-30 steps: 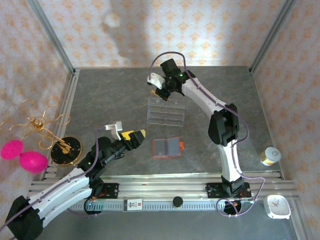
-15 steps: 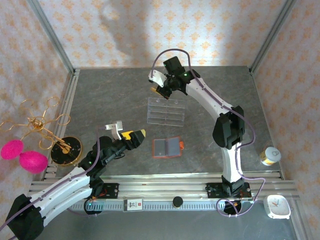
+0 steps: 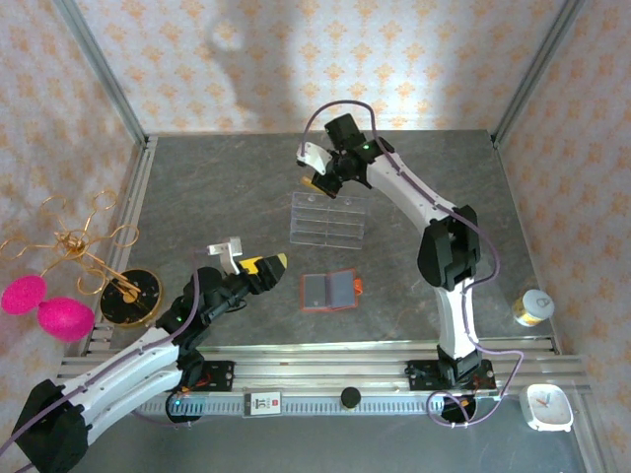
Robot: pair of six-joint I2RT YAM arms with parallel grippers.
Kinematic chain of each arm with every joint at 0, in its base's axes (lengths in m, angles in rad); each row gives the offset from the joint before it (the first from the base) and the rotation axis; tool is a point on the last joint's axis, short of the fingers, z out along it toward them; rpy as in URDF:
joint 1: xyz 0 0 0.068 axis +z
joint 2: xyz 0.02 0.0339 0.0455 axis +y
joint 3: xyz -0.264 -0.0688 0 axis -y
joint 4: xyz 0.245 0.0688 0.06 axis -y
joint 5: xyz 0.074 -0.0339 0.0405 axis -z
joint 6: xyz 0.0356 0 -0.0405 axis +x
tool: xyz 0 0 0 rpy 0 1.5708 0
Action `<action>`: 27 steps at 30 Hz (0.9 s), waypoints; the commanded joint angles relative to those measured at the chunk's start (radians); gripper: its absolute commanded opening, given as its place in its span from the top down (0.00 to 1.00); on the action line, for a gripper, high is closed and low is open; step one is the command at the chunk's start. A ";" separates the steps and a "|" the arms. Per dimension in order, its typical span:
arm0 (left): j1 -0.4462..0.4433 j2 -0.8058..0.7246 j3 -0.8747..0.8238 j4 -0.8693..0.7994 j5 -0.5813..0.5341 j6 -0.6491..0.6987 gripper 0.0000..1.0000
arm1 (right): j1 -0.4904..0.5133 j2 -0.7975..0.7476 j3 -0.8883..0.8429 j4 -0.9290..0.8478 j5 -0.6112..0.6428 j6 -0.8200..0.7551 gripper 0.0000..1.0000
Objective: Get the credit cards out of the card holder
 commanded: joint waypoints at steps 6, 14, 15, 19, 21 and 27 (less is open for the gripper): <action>0.013 0.004 -0.009 0.045 0.009 0.002 0.01 | 0.000 0.033 0.036 -0.038 -0.036 -0.014 1.00; 0.016 0.007 -0.006 0.052 0.017 0.002 0.01 | 0.000 0.080 0.052 -0.052 -0.010 0.003 1.00; 0.017 0.010 -0.004 0.051 0.019 0.003 0.01 | 0.000 0.084 0.056 -0.051 -0.011 0.007 1.00; 0.019 0.015 -0.002 0.053 0.025 0.002 0.01 | 0.000 0.106 0.084 -0.062 -0.023 0.012 0.92; 0.020 0.015 0.000 0.052 0.026 0.001 0.01 | 0.000 0.113 0.094 -0.067 -0.028 0.016 0.85; 0.020 0.016 -0.003 0.066 0.042 -0.004 0.01 | 0.004 0.070 0.058 0.060 -0.031 0.098 0.65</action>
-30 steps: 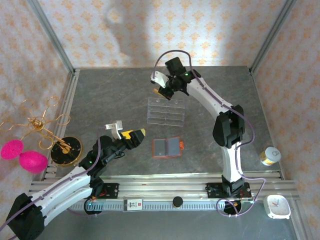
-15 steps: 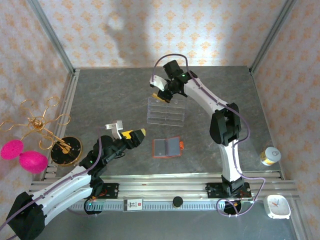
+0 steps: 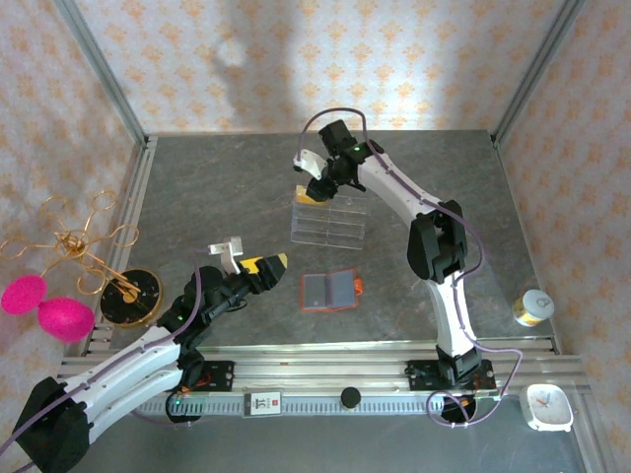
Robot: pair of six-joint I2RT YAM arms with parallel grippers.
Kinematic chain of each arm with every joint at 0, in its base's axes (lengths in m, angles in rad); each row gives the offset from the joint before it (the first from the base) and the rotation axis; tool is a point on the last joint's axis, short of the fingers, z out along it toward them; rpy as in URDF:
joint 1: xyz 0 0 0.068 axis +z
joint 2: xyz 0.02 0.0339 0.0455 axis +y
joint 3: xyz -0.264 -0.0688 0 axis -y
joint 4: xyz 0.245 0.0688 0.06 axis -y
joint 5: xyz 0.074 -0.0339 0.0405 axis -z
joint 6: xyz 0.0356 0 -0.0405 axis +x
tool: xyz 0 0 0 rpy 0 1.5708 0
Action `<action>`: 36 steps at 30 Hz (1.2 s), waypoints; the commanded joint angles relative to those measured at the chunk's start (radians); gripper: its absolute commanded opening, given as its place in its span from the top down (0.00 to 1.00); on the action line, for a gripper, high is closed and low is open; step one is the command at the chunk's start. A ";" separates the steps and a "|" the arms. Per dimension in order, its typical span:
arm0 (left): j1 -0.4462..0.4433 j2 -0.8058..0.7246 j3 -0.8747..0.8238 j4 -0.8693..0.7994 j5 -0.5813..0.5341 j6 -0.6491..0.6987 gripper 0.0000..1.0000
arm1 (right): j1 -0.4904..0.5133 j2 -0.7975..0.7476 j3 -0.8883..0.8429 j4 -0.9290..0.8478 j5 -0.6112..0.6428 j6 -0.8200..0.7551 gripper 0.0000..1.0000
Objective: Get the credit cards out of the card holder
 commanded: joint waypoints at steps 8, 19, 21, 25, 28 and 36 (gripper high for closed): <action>0.012 -0.018 -0.015 0.085 0.007 -0.031 0.01 | 0.016 -0.255 -0.218 0.410 -0.033 0.287 0.40; 0.014 -0.088 -0.067 0.129 -0.008 -0.073 0.01 | 0.066 -0.829 -1.004 1.027 0.192 0.856 0.00; 0.015 -0.105 -0.084 0.139 -0.015 -0.089 0.01 | 0.065 -0.913 -1.100 1.049 0.281 0.949 0.00; 0.017 -0.115 -0.107 0.174 0.003 -0.091 0.01 | 0.061 -1.016 -1.212 0.987 0.244 1.012 0.00; 0.016 -0.103 -0.110 0.170 0.005 -0.083 0.01 | 0.061 -1.065 -1.263 0.918 0.148 1.000 0.14; 0.016 0.055 -0.032 0.049 0.047 -0.019 0.21 | 0.215 -1.030 -1.380 0.790 0.243 1.002 0.33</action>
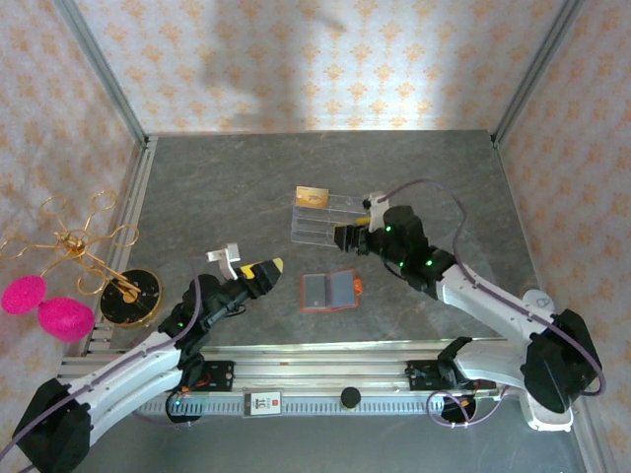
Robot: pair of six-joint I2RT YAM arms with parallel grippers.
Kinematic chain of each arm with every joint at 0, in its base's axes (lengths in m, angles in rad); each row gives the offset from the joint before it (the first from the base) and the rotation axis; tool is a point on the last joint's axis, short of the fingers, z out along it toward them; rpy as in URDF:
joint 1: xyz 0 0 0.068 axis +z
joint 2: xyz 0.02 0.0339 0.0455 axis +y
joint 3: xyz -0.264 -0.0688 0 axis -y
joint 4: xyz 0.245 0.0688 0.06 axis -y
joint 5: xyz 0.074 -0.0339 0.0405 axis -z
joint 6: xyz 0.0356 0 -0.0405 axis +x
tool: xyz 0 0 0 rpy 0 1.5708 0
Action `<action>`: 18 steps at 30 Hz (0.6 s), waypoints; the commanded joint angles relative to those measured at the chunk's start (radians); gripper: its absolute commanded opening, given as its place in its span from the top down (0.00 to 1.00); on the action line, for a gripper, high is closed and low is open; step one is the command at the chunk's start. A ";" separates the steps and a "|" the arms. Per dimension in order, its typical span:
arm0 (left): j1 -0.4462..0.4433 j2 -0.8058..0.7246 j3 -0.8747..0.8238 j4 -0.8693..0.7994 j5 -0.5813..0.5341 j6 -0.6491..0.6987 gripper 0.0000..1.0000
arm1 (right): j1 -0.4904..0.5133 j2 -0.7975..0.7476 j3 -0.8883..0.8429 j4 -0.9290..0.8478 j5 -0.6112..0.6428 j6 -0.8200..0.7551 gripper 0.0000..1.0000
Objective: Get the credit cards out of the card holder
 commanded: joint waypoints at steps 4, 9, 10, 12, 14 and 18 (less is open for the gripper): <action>0.009 0.093 0.046 -0.041 0.020 0.023 0.25 | 0.209 0.126 -0.041 -0.051 0.195 0.007 0.35; 0.010 0.088 0.038 -0.058 0.000 0.017 0.32 | 0.311 0.253 0.006 -0.058 0.277 -0.034 0.38; 0.010 0.087 0.041 -0.074 -0.008 0.021 0.33 | 0.327 0.283 0.023 -0.066 0.290 -0.040 0.38; 0.010 0.086 0.042 -0.087 -0.010 0.025 0.34 | 0.355 0.333 0.045 -0.074 0.321 -0.054 0.38; 0.010 0.083 0.038 -0.085 -0.007 0.023 0.34 | 0.383 0.374 0.065 -0.077 0.351 -0.067 0.38; 0.010 0.084 0.030 -0.081 -0.001 0.018 0.36 | 0.421 0.432 0.090 -0.089 0.419 -0.081 0.39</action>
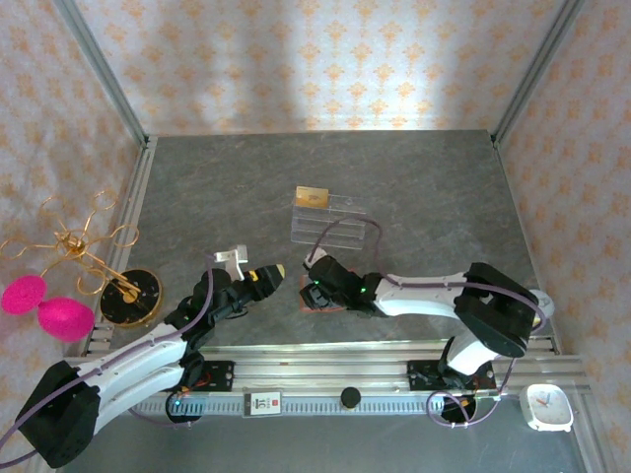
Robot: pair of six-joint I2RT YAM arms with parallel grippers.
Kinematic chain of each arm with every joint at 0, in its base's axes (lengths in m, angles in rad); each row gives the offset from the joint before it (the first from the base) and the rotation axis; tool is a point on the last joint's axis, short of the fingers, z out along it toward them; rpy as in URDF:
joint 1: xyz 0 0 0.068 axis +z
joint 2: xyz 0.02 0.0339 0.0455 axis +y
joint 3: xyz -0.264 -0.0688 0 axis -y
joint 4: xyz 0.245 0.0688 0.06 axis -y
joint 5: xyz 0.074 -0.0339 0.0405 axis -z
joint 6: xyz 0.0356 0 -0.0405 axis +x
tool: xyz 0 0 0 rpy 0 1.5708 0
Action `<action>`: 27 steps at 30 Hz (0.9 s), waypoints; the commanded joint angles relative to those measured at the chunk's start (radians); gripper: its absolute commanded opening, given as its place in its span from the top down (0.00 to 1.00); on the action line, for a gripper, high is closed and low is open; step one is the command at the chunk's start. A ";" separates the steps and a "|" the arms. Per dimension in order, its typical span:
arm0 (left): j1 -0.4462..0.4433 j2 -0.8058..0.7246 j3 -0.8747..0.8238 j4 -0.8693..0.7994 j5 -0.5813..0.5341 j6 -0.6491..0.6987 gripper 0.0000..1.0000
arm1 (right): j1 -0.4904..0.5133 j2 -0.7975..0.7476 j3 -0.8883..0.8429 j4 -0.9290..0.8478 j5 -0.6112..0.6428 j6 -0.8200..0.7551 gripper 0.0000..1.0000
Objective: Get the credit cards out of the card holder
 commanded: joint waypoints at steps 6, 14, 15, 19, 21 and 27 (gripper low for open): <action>0.010 0.010 0.007 0.005 0.009 0.006 0.41 | 0.043 0.091 0.027 -0.029 0.138 -0.032 0.42; 0.001 0.101 0.016 0.065 0.071 0.007 0.49 | 0.054 0.147 0.021 -0.022 0.145 -0.028 0.66; -0.007 0.118 0.016 0.079 0.076 0.004 0.52 | 0.054 0.140 0.013 -0.009 0.137 -0.025 0.73; -0.040 0.181 0.028 0.119 0.081 0.002 0.63 | 0.053 0.089 -0.017 0.058 0.090 -0.013 0.96; -0.060 0.212 0.039 0.142 0.081 0.000 0.67 | 0.054 0.057 -0.039 0.108 0.070 -0.003 1.00; -0.112 0.323 0.081 0.190 0.088 -0.004 0.89 | 0.054 -0.037 -0.108 0.236 0.012 0.061 1.00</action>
